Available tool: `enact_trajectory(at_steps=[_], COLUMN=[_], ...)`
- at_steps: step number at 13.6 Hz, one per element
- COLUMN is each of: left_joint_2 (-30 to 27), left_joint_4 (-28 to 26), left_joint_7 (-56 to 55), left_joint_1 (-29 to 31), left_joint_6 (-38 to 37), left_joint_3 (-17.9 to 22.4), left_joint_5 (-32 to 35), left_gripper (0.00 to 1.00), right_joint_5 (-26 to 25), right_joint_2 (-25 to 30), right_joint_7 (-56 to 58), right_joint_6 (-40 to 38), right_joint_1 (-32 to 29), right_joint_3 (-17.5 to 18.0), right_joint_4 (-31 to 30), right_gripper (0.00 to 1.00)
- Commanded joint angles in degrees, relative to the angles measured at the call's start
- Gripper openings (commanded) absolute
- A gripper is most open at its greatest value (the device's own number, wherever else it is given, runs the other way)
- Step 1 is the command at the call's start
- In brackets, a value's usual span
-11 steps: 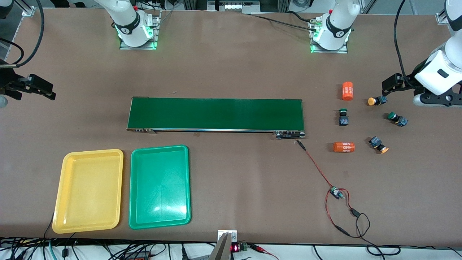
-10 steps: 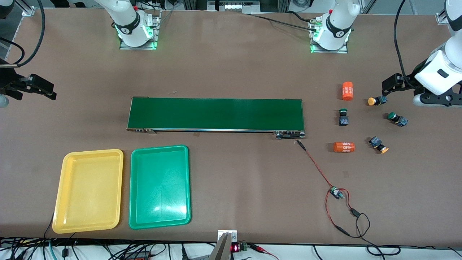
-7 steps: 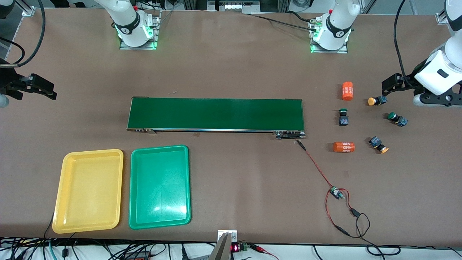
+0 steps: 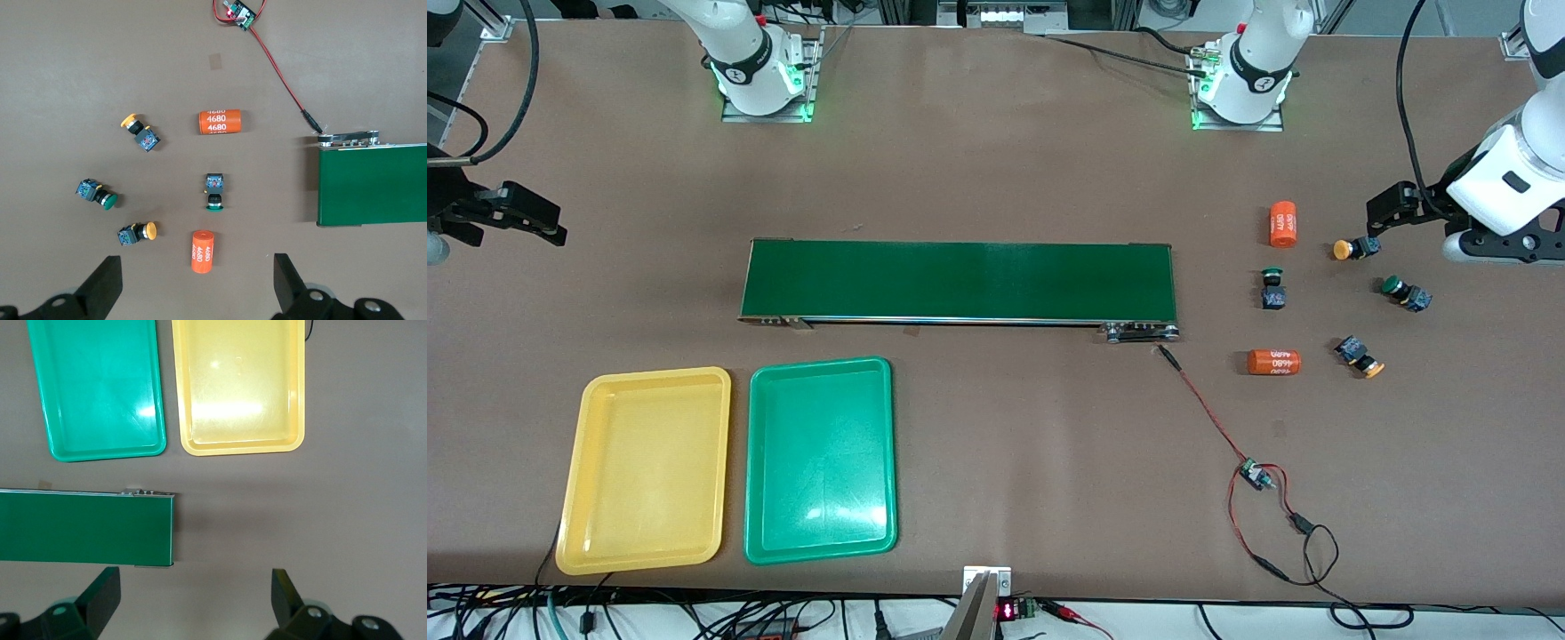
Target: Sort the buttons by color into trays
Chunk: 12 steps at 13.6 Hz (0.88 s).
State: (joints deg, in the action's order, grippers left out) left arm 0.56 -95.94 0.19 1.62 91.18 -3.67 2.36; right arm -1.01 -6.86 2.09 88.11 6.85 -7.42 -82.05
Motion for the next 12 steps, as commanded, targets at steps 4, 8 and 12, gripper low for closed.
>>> enact_trajectory(at_steps=[4, 8, 12], left_joint_2=[3.8, 8.4, 13.6], left_joint_4=[1.2, 1.1, 1.2], left_joint_7=[0.2, 1.2, 7.0], left_joint_1=[0.9, 1.3, 1.0], left_joint_6=[-1.5, 1.1, 6.7], left_joint_3=[0.0, 0.1, 0.0], left_joint_5=[-0.3, 0.1, 0.8], left_gripper=[1.00, 1.00, 1.00], right_joint_5=[0.3, 0.3, 0.3], right_joint_2=[1.0, 1.0, 0.9], right_joint_7=[-0.3, -0.3, -0.4], right_joint_6=[-0.6, -0.6, -0.6], right_joint_1=[-0.5, -0.6, -0.6], right_joint_3=[0.7, 0.9, 0.9], right_joint_4=[-0.4, -0.4, -0.4], right_gripper=[1.00, 1.00, 1.00])
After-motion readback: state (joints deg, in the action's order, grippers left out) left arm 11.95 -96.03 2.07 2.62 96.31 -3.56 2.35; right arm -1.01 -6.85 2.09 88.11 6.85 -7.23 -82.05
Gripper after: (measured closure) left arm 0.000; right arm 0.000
